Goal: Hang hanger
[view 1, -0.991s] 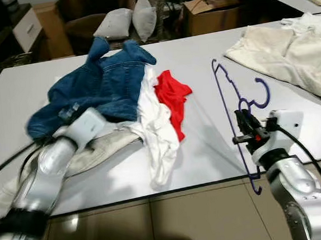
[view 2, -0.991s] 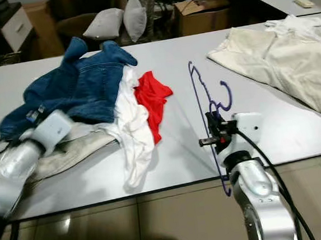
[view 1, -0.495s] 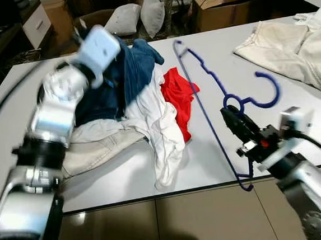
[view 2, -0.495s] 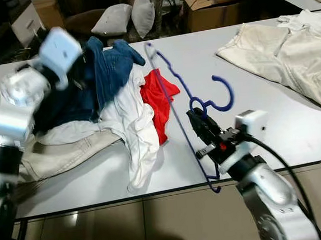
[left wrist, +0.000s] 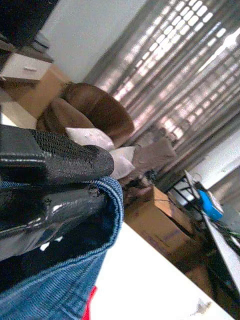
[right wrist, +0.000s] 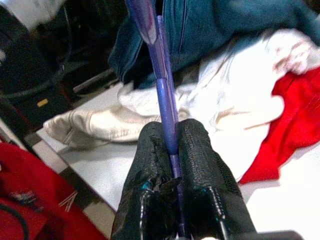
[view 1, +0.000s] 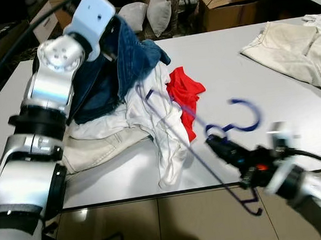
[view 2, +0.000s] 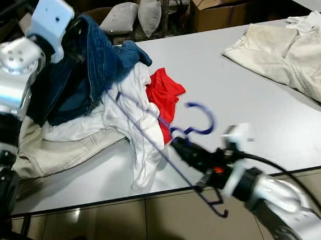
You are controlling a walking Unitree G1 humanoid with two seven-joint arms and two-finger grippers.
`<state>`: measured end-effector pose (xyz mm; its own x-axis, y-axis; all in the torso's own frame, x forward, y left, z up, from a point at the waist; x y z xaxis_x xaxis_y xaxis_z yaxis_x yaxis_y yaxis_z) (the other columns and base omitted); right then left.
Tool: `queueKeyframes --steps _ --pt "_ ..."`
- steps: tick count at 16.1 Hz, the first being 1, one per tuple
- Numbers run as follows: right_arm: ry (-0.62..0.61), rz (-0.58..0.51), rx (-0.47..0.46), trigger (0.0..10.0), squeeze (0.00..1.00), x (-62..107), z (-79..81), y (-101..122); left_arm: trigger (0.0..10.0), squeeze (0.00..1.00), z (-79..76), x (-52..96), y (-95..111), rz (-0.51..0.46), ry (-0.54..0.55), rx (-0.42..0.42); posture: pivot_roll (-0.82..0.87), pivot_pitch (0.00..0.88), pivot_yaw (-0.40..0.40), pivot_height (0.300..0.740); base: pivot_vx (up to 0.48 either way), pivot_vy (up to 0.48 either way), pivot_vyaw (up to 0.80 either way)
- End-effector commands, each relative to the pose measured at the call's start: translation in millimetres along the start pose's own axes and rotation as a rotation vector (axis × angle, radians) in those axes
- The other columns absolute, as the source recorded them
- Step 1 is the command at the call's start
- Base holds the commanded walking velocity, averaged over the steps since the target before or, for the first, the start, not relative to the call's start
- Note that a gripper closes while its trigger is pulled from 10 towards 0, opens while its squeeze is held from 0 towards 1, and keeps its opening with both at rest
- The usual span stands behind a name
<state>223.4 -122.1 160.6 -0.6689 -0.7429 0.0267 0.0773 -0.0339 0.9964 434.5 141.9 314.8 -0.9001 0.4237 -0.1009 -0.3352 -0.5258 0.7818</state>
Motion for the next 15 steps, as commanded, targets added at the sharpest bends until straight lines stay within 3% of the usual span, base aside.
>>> queueKeyframes --steps 1,3,6,7,11,13,14,15 --pt "-0.003 0.019 -0.001 10.0 0.00 -8.9 -1.3 -2.4 0.0 0.00 0.6 -1.1 10.5 -0.034 -0.023 0.015 0.02 0.000 0.113 0.740 0.000 0.000 0.00" --pt "0.027 0.040 -0.001 10.0 0.00 -32.7 -1.8 -6.0 0.0 0.00 -17.1 -1.5 14.1 -0.048 -0.092 0.032 0.03 0.000 0.109 0.740 0.000 0.000 0.00" --pt "0.050 0.053 -0.017 10.0 0.00 -51.8 -2.6 -6.7 0.0 0.00 -32.8 -1.7 13.3 -0.049 -0.138 0.039 0.04 0.000 0.094 0.740 0.000 0.000 0.00" --pt "0.042 0.074 -0.033 10.0 0.00 -63.9 -7.5 -9.9 0.0 0.00 -47.8 0.1 13.7 -0.053 -0.171 0.059 0.05 0.000 0.081 0.740 0.000 0.000 0.00" --pt "-0.112 0.137 -0.063 10.0 0.00 -70.5 -30.7 -22.2 0.0 0.00 -56.1 4.5 13.6 -0.052 -0.203 0.040 0.05 0.000 0.073 0.740 0.000 0.000 0.00" --pt "-0.231 0.127 -0.123 10.0 0.00 -68.5 -47.6 -22.4 0.0 0.00 -63.5 8.1 8.2 -0.034 -0.230 0.027 0.04 0.000 0.077 0.740 0.000 0.000 0.00" --pt "-0.288 0.100 -0.161 10.0 0.00 -66.2 -54.1 -19.1 4.2 0.00 -71.2 8.9 2.0 -0.014 -0.240 0.022 0.04 0.000 0.079 0.740 0.000 0.000 0.00" --pt "-0.298 0.072 -0.190 10.0 0.00 -66.1 -54.6 -15.9 10.0 0.00 -77.6 8.5 -0.7 -0.009 -0.246 0.049 0.03 0.000 0.081 0.740 0.000 0.000 0.00"
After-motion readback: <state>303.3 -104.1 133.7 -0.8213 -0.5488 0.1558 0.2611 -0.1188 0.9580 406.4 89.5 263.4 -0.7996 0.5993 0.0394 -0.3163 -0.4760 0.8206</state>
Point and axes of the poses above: a point about 5 cm out from each wrist's last joint towards the gripper, its own x axis pointing back from the gripper into the wrist, its own y axis along the axis of the wrist's last joint, z = x × y, the point moved 4 cm from there along -x, pointing out of the wrist towards the gripper, and after that the axes turned 2 degrees about x, right-handed, at the moved point
